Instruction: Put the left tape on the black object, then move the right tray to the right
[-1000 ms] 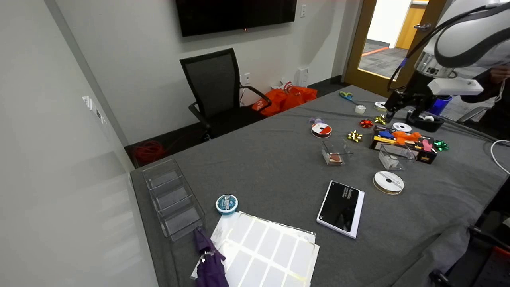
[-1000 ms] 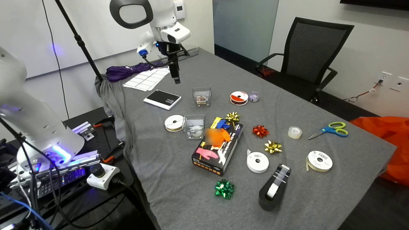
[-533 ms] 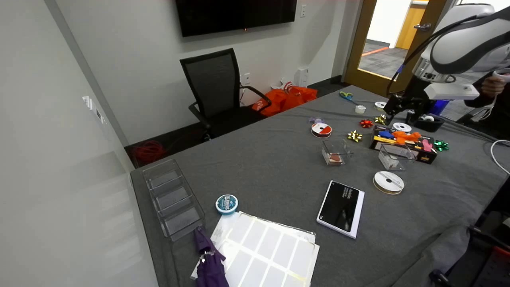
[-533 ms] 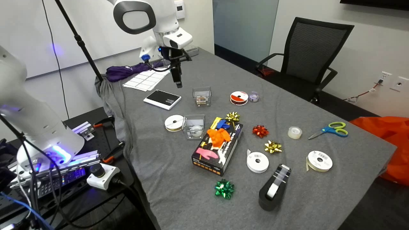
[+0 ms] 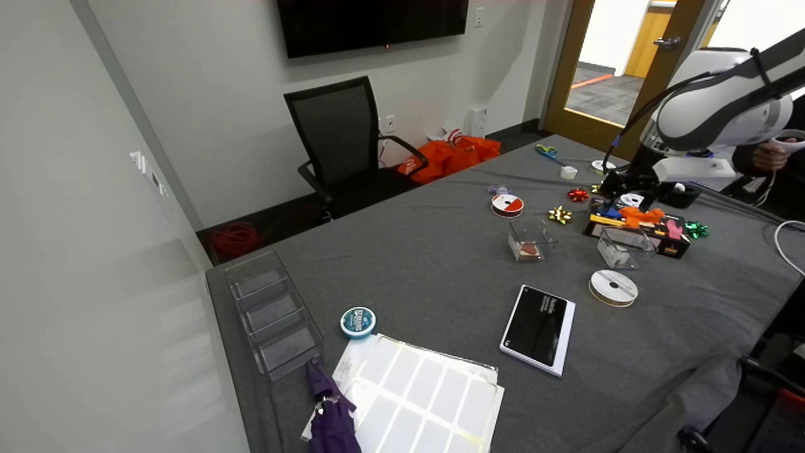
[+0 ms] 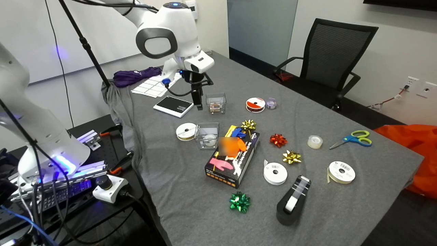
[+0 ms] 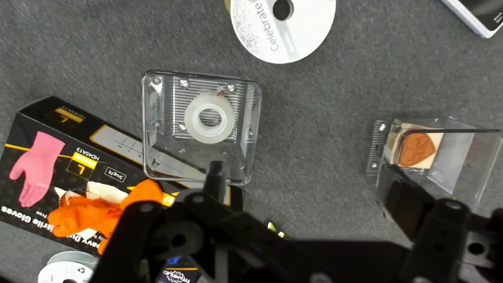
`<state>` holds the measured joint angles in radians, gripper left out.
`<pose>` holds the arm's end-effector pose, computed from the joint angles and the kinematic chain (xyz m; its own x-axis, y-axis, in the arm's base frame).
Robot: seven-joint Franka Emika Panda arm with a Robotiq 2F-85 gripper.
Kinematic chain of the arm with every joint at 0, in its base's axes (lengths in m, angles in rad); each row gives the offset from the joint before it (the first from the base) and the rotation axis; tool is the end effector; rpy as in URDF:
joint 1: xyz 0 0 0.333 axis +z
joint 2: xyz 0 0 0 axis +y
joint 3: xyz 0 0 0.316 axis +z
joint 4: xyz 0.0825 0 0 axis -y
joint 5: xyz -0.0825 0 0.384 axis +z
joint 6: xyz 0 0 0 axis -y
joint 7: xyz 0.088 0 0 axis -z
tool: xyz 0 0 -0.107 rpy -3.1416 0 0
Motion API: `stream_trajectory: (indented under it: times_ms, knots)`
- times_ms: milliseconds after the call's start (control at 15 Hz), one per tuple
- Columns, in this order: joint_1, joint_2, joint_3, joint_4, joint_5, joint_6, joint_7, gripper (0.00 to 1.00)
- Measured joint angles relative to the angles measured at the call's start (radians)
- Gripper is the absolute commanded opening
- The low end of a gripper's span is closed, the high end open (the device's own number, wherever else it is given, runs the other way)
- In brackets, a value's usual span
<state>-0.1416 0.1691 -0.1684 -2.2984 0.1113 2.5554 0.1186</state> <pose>0.5097 -0.1650 0.2845 0.8662 -0.4926 0.0839 -0.4899 -0.8702 -0.0518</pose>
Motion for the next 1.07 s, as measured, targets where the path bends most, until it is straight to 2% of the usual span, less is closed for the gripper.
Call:
stream_trajectory:
  times_ms: [267, 1000, 1067]
  knots:
    - [-0.003, 0.084, -0.001, 0.014, 0.017, 0.084, 0.012, 1.00]
    - [-0.002, 0.241, -0.014, 0.070, 0.006, 0.223, 0.065, 1.00]
    - [0.000, 0.254, -0.021, 0.072, -0.002, 0.237, 0.068, 0.75]
